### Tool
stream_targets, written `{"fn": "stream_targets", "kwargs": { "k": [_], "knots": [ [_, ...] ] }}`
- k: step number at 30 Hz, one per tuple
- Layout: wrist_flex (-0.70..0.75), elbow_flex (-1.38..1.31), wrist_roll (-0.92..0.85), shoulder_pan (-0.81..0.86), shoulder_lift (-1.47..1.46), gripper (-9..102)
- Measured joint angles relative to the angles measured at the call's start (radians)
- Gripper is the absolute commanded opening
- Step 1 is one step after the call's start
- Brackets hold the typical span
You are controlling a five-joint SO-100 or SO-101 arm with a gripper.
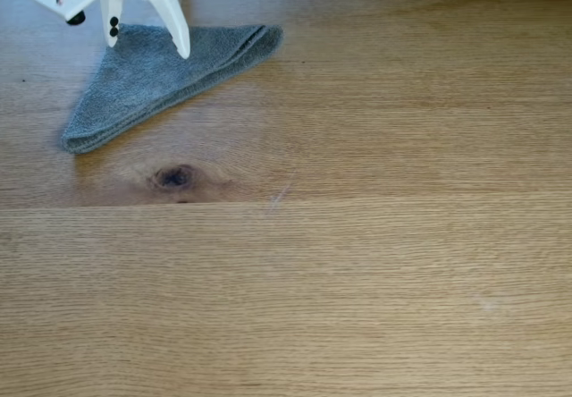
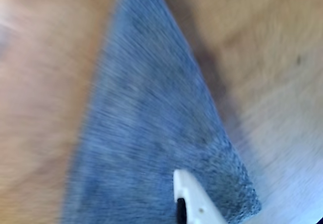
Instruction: Clean the area in front of the robot
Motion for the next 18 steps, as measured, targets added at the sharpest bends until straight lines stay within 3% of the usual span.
{"fn": "stream_targets", "kwargs": {
  "k": [8,18],
  "knots": [
    [-0.137,-0.028,-0.166,0.141,-0.285,47],
    [-0.267,-0.046,-0.339,0.146,-0.426,33]
  ]
}}
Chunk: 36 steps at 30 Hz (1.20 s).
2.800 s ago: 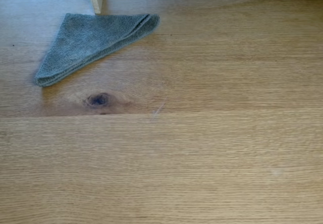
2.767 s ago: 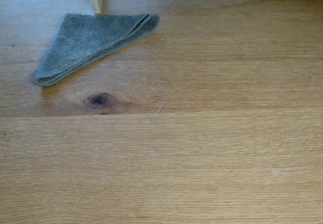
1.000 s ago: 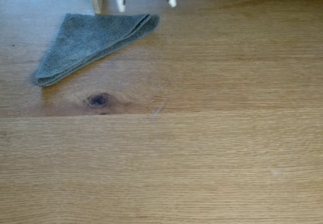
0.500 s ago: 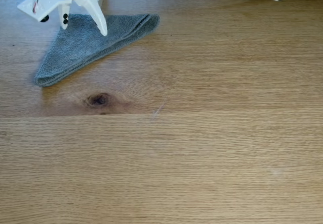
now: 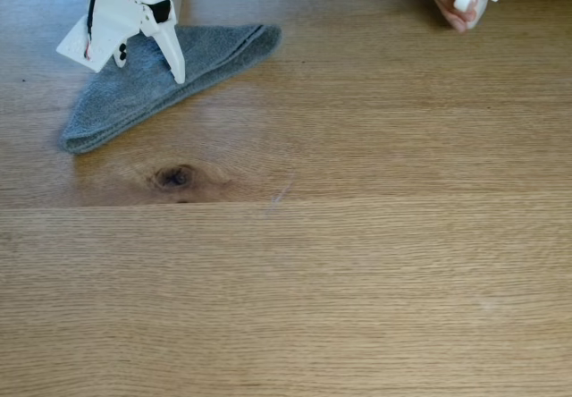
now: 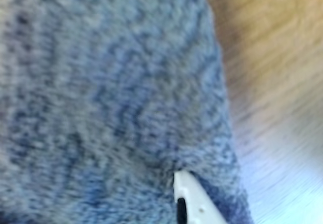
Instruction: Clean the area in front of the robot
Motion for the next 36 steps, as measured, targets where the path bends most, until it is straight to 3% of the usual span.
{"fn": "stream_targets", "kwargs": {
  "k": [13,24,36],
  "knots": [
    [-0.055,-0.038,-0.058,-0.138,-0.069,0],
    [0.155,-0.032,0.029,-0.236,0.087,0],
    [0.422,-0.031,0.189,-0.477,0.614,0]
  ]
}}
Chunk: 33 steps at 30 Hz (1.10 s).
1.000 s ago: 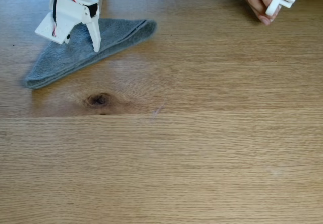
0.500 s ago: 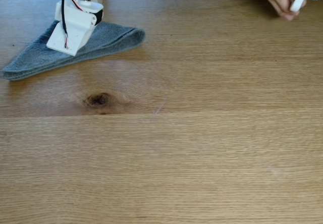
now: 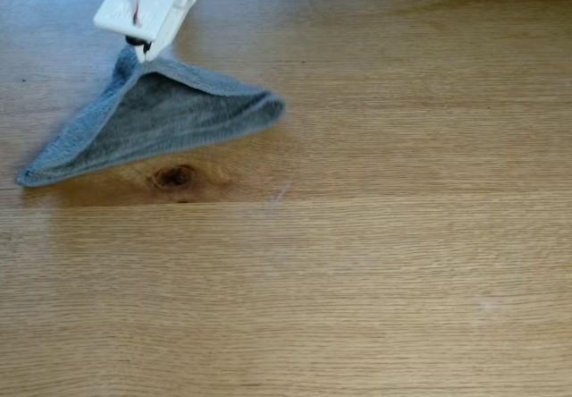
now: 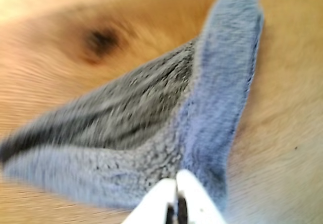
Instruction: Clean the area in front of the robot
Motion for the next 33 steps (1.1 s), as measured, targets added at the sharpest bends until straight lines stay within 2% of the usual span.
{"fn": "stream_targets", "kwargs": {
  "k": [7,16,21,33],
  "knots": [
    [0.172,0.000,0.052,-0.155,0.273,0],
    [0.219,0.000,0.054,-0.173,0.393,0],
    [0.244,0.002,-0.029,-0.067,0.376,0],
    [0.278,0.002,-0.512,0.394,0.170,0]
  ]
}}
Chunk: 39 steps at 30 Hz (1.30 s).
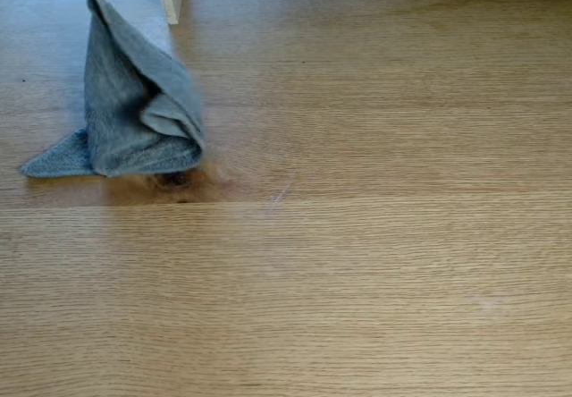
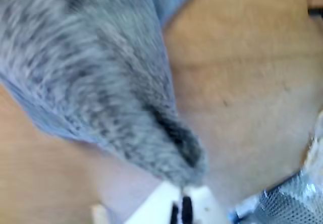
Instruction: Clean the area in front of the robot
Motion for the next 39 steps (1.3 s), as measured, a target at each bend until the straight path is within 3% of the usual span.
{"fn": "stream_targets", "kwargs": {
  "k": [5,7,9,10,18,25,27,30,35,39],
  "knots": [
    [-0.040,0.000,-0.049,0.075,-0.049,0],
    [-0.083,0.000,-0.009,0.044,-0.060,16],
    [-0.137,0.000,0.043,0.014,-0.063,43],
    [-0.163,0.000,0.072,-0.002,-0.063,48],
    [-0.272,0.000,0.227,-0.083,-0.066,56],
    [0.002,0.000,0.339,-0.137,0.017,69],
    [0.005,0.000,0.382,-0.173,-0.008,68],
    [-0.153,0.000,0.419,-0.213,-0.143,62],
    [-0.606,0.000,0.394,-0.225,-0.494,56],
    [-0.779,-0.012,0.391,-0.225,-0.687,55]
  ]
}}
